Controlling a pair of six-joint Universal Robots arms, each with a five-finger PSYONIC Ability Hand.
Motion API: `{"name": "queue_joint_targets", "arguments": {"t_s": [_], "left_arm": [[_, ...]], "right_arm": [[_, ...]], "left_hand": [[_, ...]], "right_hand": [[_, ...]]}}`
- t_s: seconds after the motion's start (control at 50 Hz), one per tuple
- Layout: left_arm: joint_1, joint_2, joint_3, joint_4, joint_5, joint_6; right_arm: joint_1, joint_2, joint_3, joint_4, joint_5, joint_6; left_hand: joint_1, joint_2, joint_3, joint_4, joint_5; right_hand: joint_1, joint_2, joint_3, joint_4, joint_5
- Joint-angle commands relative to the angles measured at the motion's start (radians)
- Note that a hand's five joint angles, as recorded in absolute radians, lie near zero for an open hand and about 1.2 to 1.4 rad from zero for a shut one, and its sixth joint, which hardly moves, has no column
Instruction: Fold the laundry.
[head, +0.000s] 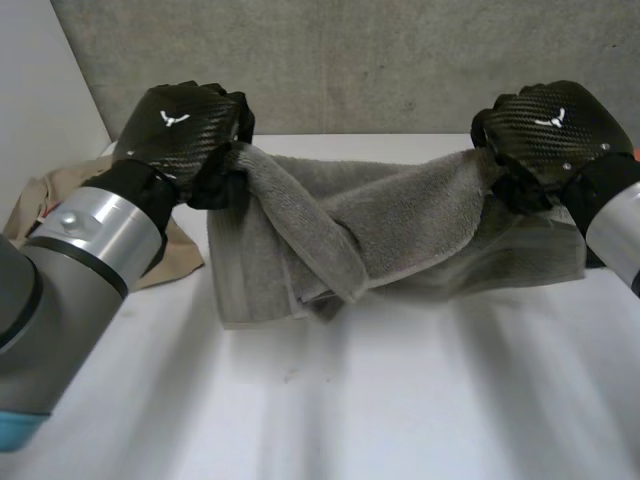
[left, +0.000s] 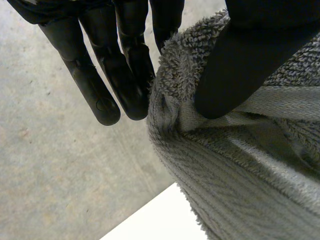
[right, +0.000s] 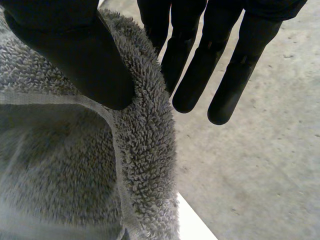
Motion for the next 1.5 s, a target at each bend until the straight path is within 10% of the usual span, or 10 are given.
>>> {"name": "queue_joint_targets", "arguments": {"t_s": [0.02,0.14,0.2,0.3,0.62,0.88,1.04,1.2,1.5], "left_arm": [[0.076,-0.184,0.041,-0.04,0.039,0.003],[0.158,-0.448,0.132,-0.046,0.034,0.006],[0.187,-0.545,0.187,-0.051,0.031,0.006],[0.211,-0.599,0.235,-0.063,0.009,0.005],[0.152,-0.119,-0.19,0.222,0.155,0.011],[-0.012,-0.385,-0.183,0.239,0.135,0.46],[-0.027,-0.496,-0.106,0.244,0.026,0.468],[-0.027,-0.493,-0.088,0.283,0.014,0.463],[0.074,-0.398,-0.092,0.296,0.012,0.46]], "right_arm": [[0.024,0.264,-0.136,0.028,-0.022,0.011],[0.15,0.47,-0.226,0.024,0.033,0.056],[0.205,0.566,-0.281,0.021,0.092,0.066],[0.244,0.657,-0.344,0.024,0.147,0.063],[0.111,0.366,-0.151,0.034,0.218,0.071],[-0.011,0.303,0.053,0.019,0.216,-0.049],[-0.015,0.419,0.07,-0.09,0.182,-0.044],[-0.043,0.592,-0.04,-0.142,0.138,-0.05],[-0.084,0.763,-0.294,-0.075,0.083,-0.05]], "left_hand": [[0.276,0.213,0.207,0.198,0.273],[0.276,0.213,0.207,0.198,0.273],[-0.258,-0.321,-0.327,-0.335,-0.261],[-0.59,-0.652,-0.658,-0.667,-0.593],[-0.634,-0.696,-0.702,-0.711,-0.637],[-0.604,-0.667,-0.673,-0.682,-0.608],[-0.467,-0.529,-0.535,-0.544,-0.47],[0.217,0.155,0.149,0.14,0.214],[0.276,0.213,0.207,0.198,0.273]], "right_hand": [[0.299,0.225,0.209,0.199,0.243],[0.299,0.225,0.209,0.199,0.243],[0.299,0.225,0.209,0.199,0.243],[-0.923,-0.996,-1.013,-1.022,-0.979],[-0.923,-0.996,-1.013,-1.022,-0.979],[-0.923,-0.996,-1.013,-1.022,-0.979],[-0.923,-0.996,-1.013,-1.022,-0.979],[-0.728,-0.802,-0.818,-0.828,-0.784],[-0.096,-0.17,-0.186,-0.196,-0.153]]}}
